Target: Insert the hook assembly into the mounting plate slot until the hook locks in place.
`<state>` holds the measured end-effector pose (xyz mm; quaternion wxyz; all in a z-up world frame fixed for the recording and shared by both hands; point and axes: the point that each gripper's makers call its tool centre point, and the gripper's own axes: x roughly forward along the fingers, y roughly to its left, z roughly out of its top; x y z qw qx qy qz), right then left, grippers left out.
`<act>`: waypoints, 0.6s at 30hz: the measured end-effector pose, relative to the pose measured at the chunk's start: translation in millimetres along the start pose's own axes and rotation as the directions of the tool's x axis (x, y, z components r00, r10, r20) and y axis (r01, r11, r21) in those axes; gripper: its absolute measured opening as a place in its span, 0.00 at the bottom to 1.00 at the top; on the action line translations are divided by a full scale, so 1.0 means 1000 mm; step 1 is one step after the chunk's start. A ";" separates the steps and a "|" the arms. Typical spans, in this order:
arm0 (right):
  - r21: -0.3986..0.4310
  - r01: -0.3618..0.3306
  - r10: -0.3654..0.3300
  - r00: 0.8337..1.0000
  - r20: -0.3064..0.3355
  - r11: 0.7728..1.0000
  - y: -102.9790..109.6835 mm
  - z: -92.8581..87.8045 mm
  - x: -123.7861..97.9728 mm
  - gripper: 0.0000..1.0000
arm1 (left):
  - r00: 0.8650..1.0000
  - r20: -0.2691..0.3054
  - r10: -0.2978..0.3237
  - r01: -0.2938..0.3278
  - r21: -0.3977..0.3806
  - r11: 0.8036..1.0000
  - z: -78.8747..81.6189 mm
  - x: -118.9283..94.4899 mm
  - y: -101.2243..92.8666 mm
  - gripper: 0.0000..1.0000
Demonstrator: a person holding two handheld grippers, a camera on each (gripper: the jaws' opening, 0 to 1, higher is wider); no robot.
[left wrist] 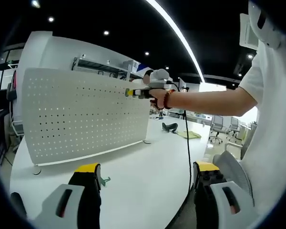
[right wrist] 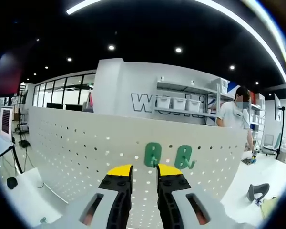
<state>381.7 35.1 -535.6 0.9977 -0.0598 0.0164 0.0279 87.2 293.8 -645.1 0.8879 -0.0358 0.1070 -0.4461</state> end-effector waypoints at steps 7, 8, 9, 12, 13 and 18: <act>0.023 -0.010 0.010 1.000 0.003 1.000 -0.002 -0.004 -0.021 0.22 | 1.000 0.005 -0.007 0.007 0.001 1.000 0.002 0.000 -0.006 0.82; 0.028 -0.013 0.013 1.000 0.001 1.000 -0.002 -0.005 -0.025 0.23 | 1.000 0.006 -0.006 0.006 0.000 1.000 0.002 0.000 -0.006 0.82; 0.034 -0.014 0.014 1.000 0.003 0.999 -0.002 -0.005 -0.028 0.23 | 1.000 0.007 -0.001 0.001 0.002 1.000 0.003 -0.001 -0.007 0.82; 0.034 -0.015 0.015 1.000 0.013 0.999 -0.002 -0.003 -0.038 0.24 | 1.000 0.006 0.000 0.000 0.007 1.000 0.004 -0.001 -0.010 0.82; 0.034 -0.019 0.019 1.000 0.012 0.999 -0.001 -0.004 -0.041 0.24 | 1.000 0.005 0.001 -0.001 0.008 1.000 0.004 -0.001 -0.011 0.82; 0.035 -0.059 0.058 0.998 0.015 0.998 0.015 -0.007 -0.055 0.27 | 1.000 0.006 0.017 -0.017 0.012 1.000 0.004 -0.001 -0.010 0.82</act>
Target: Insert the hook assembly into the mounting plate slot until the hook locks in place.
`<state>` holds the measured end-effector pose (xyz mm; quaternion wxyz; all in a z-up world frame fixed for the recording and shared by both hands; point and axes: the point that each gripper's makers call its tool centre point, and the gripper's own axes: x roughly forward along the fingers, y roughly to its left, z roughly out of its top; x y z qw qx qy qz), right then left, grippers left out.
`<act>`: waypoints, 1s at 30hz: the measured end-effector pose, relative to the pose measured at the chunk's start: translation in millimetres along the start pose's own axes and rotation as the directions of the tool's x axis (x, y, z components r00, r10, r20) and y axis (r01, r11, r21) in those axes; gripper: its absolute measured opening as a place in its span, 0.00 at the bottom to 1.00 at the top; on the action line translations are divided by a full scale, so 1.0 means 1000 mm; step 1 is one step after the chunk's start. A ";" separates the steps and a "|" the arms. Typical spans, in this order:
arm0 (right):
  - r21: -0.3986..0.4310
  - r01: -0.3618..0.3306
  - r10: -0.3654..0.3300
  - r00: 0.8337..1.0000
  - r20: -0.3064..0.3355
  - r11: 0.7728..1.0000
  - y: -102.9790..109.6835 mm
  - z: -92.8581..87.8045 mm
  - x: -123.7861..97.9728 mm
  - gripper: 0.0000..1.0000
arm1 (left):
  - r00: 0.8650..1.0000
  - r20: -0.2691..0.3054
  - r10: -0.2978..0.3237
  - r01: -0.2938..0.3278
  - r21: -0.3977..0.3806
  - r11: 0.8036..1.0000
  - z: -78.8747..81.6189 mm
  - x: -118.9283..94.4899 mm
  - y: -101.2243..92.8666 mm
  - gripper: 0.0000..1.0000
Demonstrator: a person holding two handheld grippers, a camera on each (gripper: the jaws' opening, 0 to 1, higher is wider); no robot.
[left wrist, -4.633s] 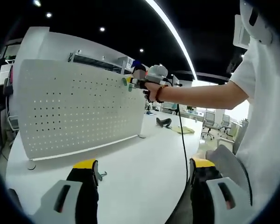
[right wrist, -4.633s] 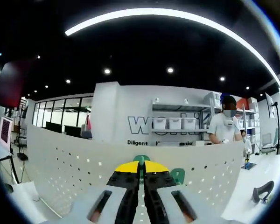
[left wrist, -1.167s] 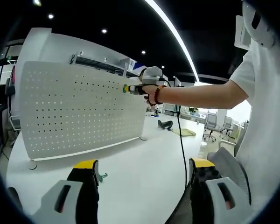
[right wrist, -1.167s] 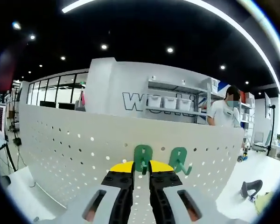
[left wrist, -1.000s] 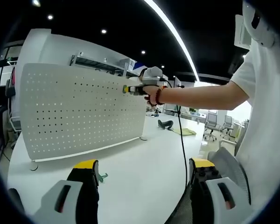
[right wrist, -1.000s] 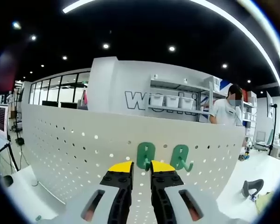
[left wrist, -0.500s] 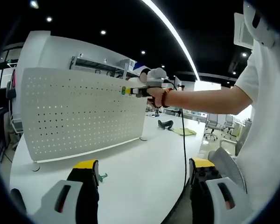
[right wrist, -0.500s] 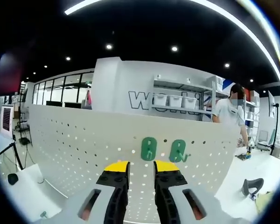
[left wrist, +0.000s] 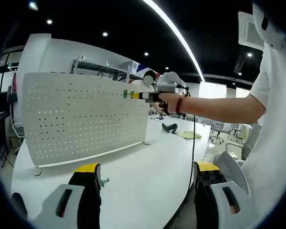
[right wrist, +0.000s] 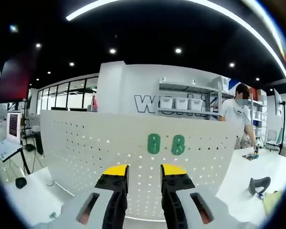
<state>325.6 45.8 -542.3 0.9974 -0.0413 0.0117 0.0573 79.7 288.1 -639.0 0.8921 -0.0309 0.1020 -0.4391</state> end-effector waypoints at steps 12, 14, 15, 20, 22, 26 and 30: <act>-0.020 -0.128 0.127 0.991 -0.032 0.992 0.051 -0.025 -0.027 0.30 | 0.999 -0.019 0.033 -0.033 0.003 0.999 -0.007 -0.004 0.005 0.82; -0.015 -0.142 0.141 0.989 -0.037 0.990 0.056 -0.028 -0.030 0.30 | 0.999 -0.024 0.036 -0.036 0.001 0.999 -0.009 -0.004 0.006 0.82; -0.015 -0.155 0.154 0.987 -0.043 0.988 0.060 -0.032 -0.032 0.30 | 0.999 -0.026 0.037 -0.037 0.000 0.999 -0.010 -0.003 0.006 0.81; -0.011 -0.177 0.176 0.983 -0.062 0.984 0.066 -0.044 -0.040 0.29 | 0.998 -0.040 0.040 -0.041 -0.009 0.999 -0.014 0.002 0.008 0.80; -0.019 -0.175 0.173 0.983 -0.064 0.984 0.066 -0.047 -0.044 0.29 | 0.998 -0.051 0.037 -0.038 -0.011 0.999 -0.016 0.005 0.008 0.79; -0.010 -0.195 0.194 0.978 -0.075 0.981 0.070 -0.055 -0.052 0.29 | 0.997 -0.068 0.033 -0.034 -0.009 0.999 -0.020 0.012 0.008 0.79; 0.001 -0.210 0.210 0.974 -0.087 0.978 0.074 -0.063 -0.059 0.30 | 0.996 -0.081 0.035 -0.038 -0.032 0.999 -0.024 0.019 0.011 0.78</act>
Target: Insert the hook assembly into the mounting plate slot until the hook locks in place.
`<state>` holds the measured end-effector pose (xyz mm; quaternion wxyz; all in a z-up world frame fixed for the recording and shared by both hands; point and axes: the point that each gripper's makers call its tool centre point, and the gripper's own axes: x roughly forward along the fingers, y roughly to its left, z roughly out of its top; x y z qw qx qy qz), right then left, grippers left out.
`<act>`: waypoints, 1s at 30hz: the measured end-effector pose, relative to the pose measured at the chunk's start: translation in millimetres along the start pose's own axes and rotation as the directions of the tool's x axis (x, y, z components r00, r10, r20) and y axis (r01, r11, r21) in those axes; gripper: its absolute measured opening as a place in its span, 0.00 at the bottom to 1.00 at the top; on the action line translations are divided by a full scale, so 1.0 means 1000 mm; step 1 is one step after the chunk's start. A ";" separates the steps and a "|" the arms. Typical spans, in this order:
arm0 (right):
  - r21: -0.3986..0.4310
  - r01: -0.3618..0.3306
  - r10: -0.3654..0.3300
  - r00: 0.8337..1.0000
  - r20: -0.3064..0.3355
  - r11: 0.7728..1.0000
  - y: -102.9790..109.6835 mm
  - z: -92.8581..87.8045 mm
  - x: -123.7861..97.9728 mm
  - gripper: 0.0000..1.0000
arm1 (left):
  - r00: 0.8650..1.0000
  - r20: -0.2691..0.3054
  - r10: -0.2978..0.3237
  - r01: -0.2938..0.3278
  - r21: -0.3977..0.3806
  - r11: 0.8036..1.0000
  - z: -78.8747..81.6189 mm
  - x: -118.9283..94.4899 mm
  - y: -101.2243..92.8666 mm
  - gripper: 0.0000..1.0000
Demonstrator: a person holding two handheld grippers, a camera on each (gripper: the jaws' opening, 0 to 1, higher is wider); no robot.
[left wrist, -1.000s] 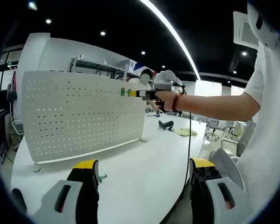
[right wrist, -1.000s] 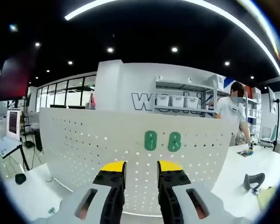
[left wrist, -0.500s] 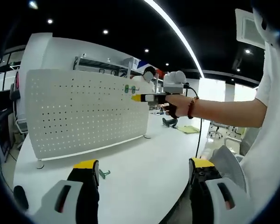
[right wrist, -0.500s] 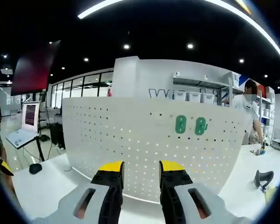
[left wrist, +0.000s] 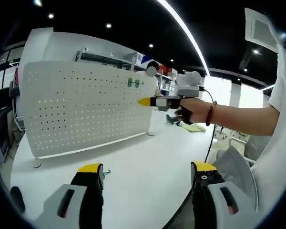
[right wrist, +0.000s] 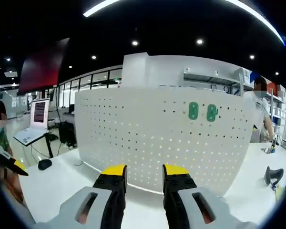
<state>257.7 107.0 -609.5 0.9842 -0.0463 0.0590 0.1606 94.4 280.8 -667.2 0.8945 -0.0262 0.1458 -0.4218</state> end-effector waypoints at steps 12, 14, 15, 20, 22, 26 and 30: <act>0.000 -0.050 0.050 0.998 -0.042 0.999 0.013 -0.026 -0.006 0.30 | 1.000 -0.012 0.004 -0.004 -0.011 1.000 -0.006 0.020 0.012 0.81; 0.027 -0.068 0.069 0.997 -0.042 0.997 0.016 -0.030 -0.007 0.30 | 1.000 -0.023 -0.001 0.000 -0.011 1.000 -0.008 0.023 0.013 0.81; 0.032 -0.064 0.066 0.997 -0.044 0.997 0.015 -0.031 -0.008 0.30 | 1.000 -0.029 -0.001 0.001 -0.006 1.000 -0.009 0.025 0.013 0.81; 0.024 -0.079 0.080 0.995 -0.059 0.997 0.017 -0.037 -0.009 0.30 | 0.999 -0.049 -0.006 0.006 -0.005 1.000 -0.012 0.033 0.017 0.81; 0.047 -0.079 0.081 0.995 -0.050 0.996 0.014 -0.037 -0.011 0.31 | 0.998 -0.057 -0.002 0.002 -0.004 1.000 -0.013 0.035 0.019 0.81; 0.046 -0.086 0.088 0.994 -0.056 0.995 0.014 -0.039 -0.014 0.31 | 0.997 -0.072 0.008 -0.009 -0.008 1.000 -0.015 0.042 0.023 0.80; 0.036 -0.094 0.096 0.993 -0.063 0.995 0.015 -0.041 -0.018 0.31 | 0.995 -0.097 0.011 -0.011 -0.004 1.000 -0.019 0.049 0.028 0.80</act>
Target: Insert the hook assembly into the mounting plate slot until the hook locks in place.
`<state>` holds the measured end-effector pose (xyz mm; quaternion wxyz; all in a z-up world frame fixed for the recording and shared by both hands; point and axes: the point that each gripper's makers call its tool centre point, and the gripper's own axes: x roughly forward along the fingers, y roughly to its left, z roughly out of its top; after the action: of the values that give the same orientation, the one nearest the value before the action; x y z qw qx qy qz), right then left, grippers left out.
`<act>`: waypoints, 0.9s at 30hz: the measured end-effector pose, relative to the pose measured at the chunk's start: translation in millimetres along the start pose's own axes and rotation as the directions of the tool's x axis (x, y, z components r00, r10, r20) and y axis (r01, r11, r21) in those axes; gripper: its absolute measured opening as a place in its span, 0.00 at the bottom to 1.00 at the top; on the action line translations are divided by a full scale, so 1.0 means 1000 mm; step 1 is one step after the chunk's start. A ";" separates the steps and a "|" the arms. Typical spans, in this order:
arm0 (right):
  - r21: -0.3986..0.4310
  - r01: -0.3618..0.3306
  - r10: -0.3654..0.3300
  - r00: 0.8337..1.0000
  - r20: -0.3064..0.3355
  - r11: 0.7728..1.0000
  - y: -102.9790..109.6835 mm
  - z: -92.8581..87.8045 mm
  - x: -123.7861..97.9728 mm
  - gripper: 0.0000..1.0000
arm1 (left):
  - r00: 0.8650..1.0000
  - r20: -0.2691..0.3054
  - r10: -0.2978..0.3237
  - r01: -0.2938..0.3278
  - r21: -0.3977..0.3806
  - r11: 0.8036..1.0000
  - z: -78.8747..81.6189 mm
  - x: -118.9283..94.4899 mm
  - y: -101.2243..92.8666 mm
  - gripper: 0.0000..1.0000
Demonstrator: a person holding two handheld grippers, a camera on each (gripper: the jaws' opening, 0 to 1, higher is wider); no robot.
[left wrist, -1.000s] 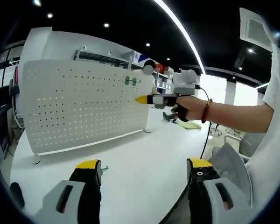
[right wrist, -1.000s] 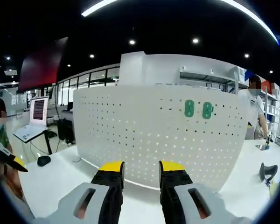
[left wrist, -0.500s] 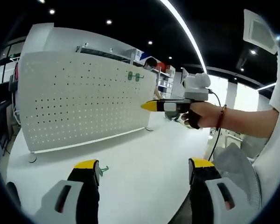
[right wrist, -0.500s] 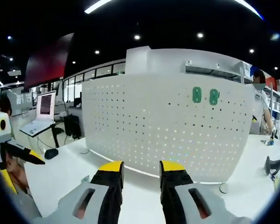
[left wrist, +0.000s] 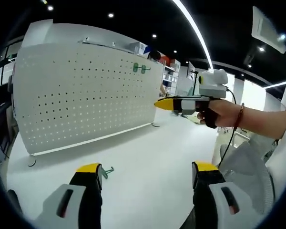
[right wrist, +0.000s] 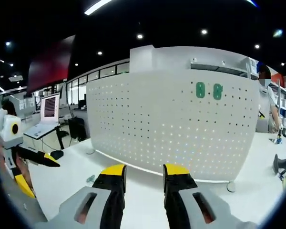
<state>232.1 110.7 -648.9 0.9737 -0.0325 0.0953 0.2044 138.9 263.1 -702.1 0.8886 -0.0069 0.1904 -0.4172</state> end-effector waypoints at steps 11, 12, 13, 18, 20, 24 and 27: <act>0.009 -0.024 0.024 1.000 -0.020 1.000 0.006 -0.015 -0.012 0.31 | 0.997 -0.075 0.023 -0.023 0.003 1.000 -0.010 0.017 0.012 0.79; 0.013 -0.026 0.026 0.999 -0.024 1.000 0.007 -0.016 -0.012 0.31 | 0.997 -0.077 0.024 -0.024 0.003 1.000 -0.010 0.018 0.013 0.79; 0.019 -0.031 0.032 0.999 -0.028 0.999 0.008 -0.018 -0.013 0.31 | 0.996 -0.081 0.029 -0.029 0.004 1.000 -0.011 0.020 0.014 0.79; 0.027 -0.044 0.045 0.998 -0.039 0.999 0.011 -0.025 -0.014 0.31 | 0.991 -0.123 0.048 -0.049 -0.006 0.999 -0.022 0.026 0.022 0.77; 0.028 -0.048 0.050 0.998 -0.046 0.998 0.013 -0.029 -0.016 0.31 | 0.990 -0.132 0.056 -0.059 -0.017 0.998 -0.025 0.027 0.025 0.75; 0.049 -0.055 0.058 0.996 -0.063 0.997 0.016 -0.039 -0.021 0.31 | 0.986 -0.155 0.067 -0.071 -0.022 0.997 -0.031 0.030 0.029 0.73; 0.065 -0.056 0.060 0.996 -0.070 0.996 0.018 -0.045 -0.023 0.31 | 0.982 -0.175 0.075 -0.079 -0.019 0.997 -0.036 0.034 0.034 0.71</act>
<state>196.3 113.4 -689.0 0.9638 -0.0065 0.1376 0.2283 171.3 264.7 -752.3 0.8839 0.0254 0.2727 -0.3790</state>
